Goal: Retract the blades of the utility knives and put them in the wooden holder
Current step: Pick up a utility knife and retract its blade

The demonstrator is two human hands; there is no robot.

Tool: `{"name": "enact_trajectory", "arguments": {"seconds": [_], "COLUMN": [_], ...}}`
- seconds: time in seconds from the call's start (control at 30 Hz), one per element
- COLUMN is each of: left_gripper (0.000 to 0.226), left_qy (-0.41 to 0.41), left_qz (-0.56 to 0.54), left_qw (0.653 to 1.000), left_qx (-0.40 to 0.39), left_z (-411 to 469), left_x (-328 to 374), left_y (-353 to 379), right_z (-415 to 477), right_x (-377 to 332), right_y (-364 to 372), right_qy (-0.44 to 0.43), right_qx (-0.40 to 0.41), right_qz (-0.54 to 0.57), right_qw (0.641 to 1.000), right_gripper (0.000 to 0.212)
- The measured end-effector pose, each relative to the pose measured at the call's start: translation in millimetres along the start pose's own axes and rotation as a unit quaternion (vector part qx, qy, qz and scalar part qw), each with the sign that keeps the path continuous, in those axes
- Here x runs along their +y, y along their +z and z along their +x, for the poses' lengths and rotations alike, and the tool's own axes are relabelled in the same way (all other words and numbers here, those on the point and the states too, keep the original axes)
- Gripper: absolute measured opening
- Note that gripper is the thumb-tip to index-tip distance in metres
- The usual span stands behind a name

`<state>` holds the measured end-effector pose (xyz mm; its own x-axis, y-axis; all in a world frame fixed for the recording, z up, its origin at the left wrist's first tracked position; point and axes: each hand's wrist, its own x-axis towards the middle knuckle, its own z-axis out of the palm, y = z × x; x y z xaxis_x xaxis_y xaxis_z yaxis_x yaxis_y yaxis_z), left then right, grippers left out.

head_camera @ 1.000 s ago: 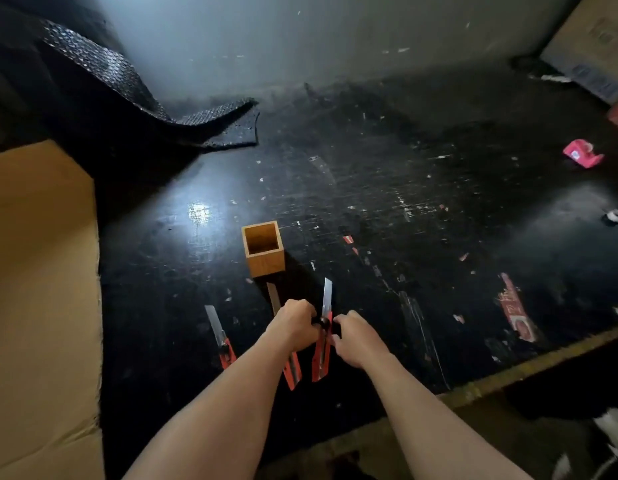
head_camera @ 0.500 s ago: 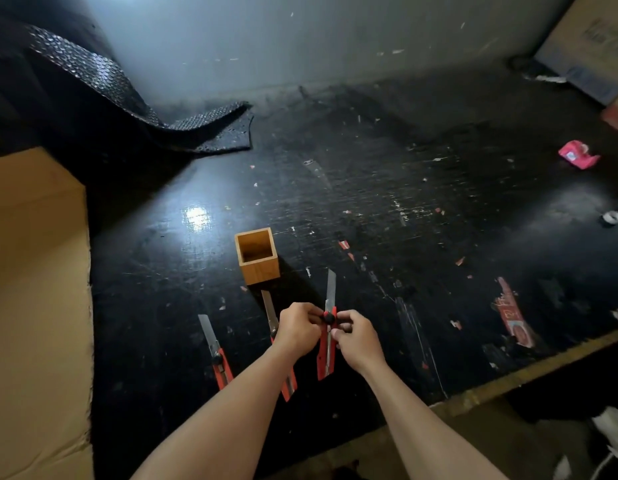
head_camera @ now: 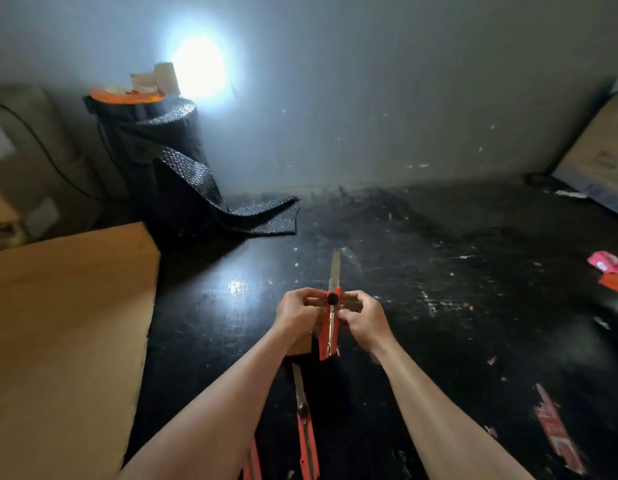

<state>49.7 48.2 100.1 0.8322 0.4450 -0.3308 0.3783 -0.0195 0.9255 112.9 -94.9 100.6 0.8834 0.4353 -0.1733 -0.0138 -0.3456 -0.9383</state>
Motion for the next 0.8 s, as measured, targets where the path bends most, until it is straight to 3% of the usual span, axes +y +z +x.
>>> {"name": "enact_trajectory", "arguments": {"seconds": [0.23,0.43,0.57,0.8], "left_gripper": [0.043,0.042,0.046,0.045], "left_qy": [0.074,0.146,0.177,0.203], "left_qz": [-0.092,-0.144,-0.151,-0.181], "left_qw": [0.993,0.978,0.970,0.960], "left_qx": [-0.006,0.045,0.068,0.066], "left_z": [-23.1,-37.5,-43.1,-46.4], "left_x": [73.9,122.3,142.2,163.0], "left_y": [-60.7,-90.8,-99.7,-108.9], "right_z": [20.4,28.1,26.0,29.8], "right_x": [-93.4,-155.1,-185.6,-211.3], "right_y": [9.1,17.6,19.8,17.6], "right_qy": [-0.110,-0.213,-0.290,-0.340], "right_qx": [-0.065,-0.055,-0.017,0.006], "right_qz": [0.060,0.015,-0.083,-0.158], "right_qw": [0.990,0.975,0.953,0.927], "right_gripper": [0.025,0.028,0.031,0.012]}}
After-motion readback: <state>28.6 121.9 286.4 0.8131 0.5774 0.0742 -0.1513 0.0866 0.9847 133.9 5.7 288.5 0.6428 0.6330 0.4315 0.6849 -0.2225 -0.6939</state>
